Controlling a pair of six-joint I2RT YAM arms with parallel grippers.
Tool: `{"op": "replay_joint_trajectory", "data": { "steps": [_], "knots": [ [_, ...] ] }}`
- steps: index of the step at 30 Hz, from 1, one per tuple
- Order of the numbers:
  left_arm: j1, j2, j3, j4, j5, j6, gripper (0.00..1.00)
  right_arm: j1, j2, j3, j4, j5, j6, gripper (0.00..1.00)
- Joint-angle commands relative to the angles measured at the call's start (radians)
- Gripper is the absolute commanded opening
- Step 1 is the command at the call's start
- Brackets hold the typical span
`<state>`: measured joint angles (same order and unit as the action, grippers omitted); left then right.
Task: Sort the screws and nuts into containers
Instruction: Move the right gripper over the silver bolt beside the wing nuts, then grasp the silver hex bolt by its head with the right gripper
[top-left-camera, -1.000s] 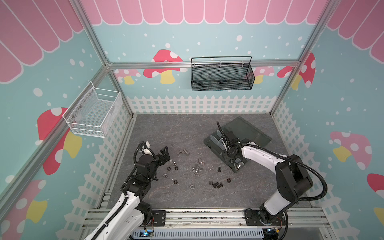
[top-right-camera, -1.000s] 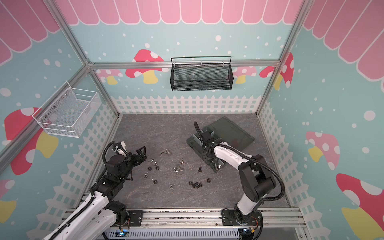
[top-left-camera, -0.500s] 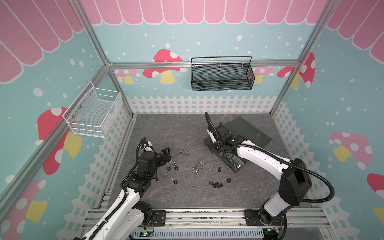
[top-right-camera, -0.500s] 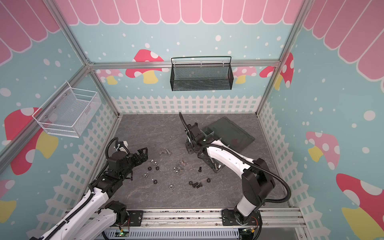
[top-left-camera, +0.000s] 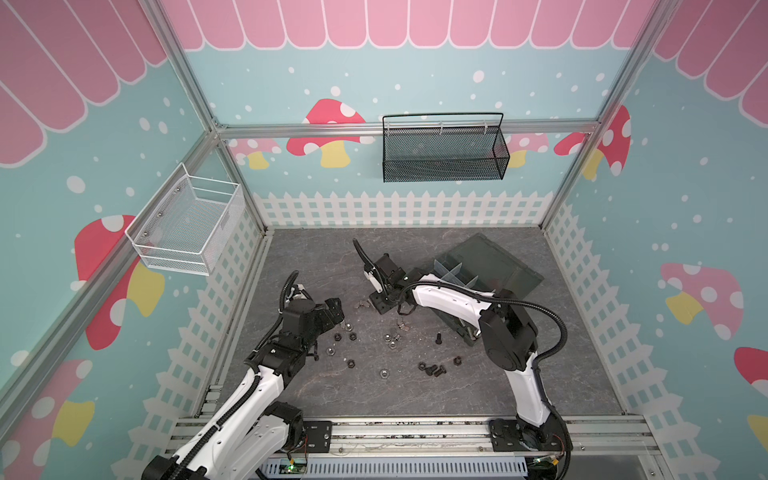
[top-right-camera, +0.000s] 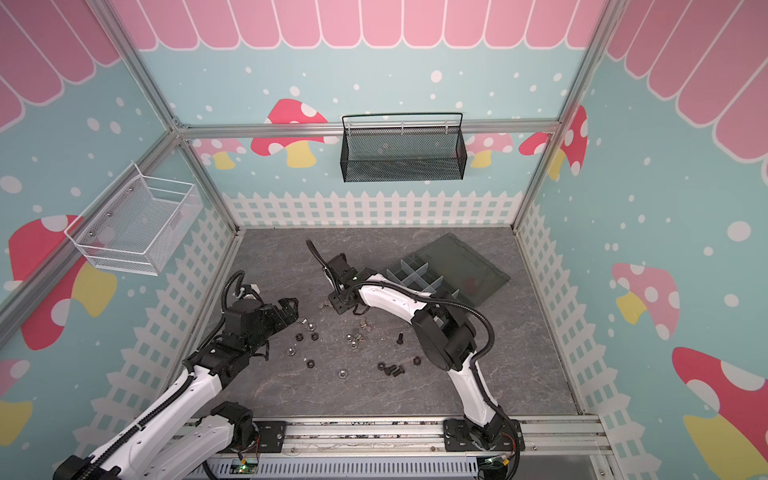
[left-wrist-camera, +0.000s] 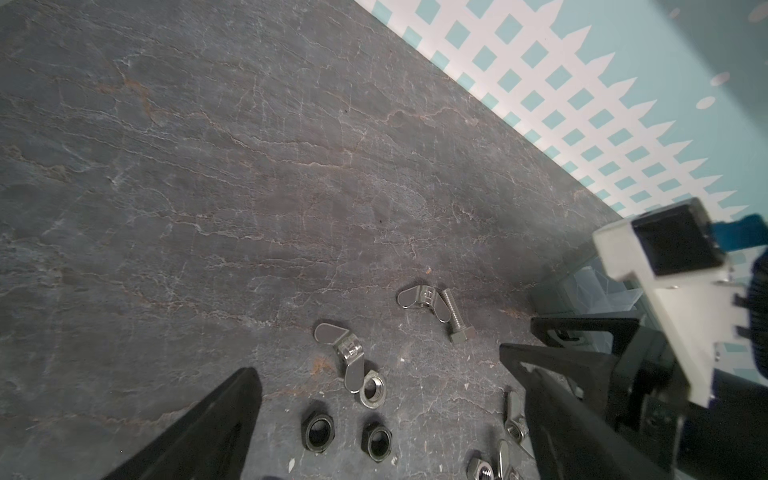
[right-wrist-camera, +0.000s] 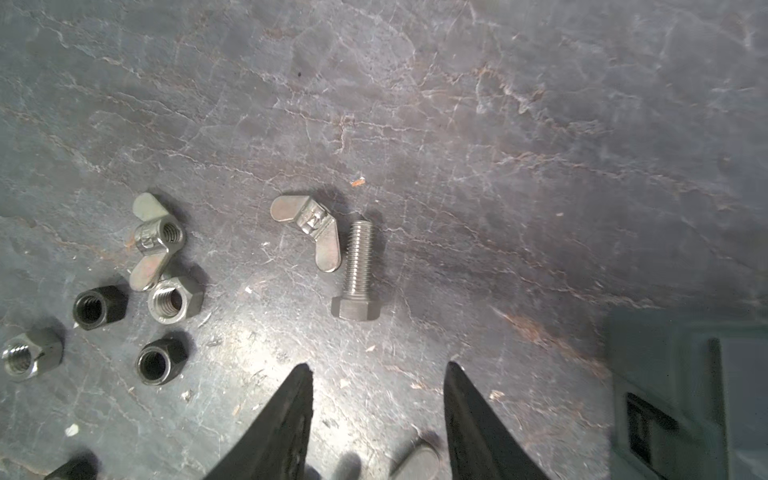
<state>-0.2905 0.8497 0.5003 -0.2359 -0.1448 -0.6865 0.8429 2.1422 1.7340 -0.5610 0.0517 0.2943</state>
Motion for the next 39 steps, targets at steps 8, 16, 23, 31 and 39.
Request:
{"op": "replay_joint_trajectory", "data": {
  "steps": [8, 16, 23, 31, 39],
  "knots": [
    [0.0, -0.014, 0.008, -0.005, -0.002, -0.033, 1.0, 0.008, 0.118, 0.114, -0.056, -0.047, -0.027, 0.52],
    [0.002, -0.019, 0.005, -0.002, 0.001, -0.031, 1.0, 0.009, 0.178, 0.151, -0.07, -0.03, -0.027, 0.49],
    [0.001, -0.032, -0.007, 0.003, 0.0, -0.034, 1.0, 0.009, 0.22, 0.172, -0.074, -0.026, -0.026, 0.47],
    [0.001, -0.045, -0.014, 0.014, 0.001, -0.029, 1.0, 0.008, 0.233, 0.173, -0.098, -0.012, -0.024, 0.42],
    [0.001, -0.065, -0.024, 0.032, -0.003, -0.017, 1.0, 0.008, 0.21, 0.136, -0.096, 0.0, -0.006, 0.2]
  ]
}}
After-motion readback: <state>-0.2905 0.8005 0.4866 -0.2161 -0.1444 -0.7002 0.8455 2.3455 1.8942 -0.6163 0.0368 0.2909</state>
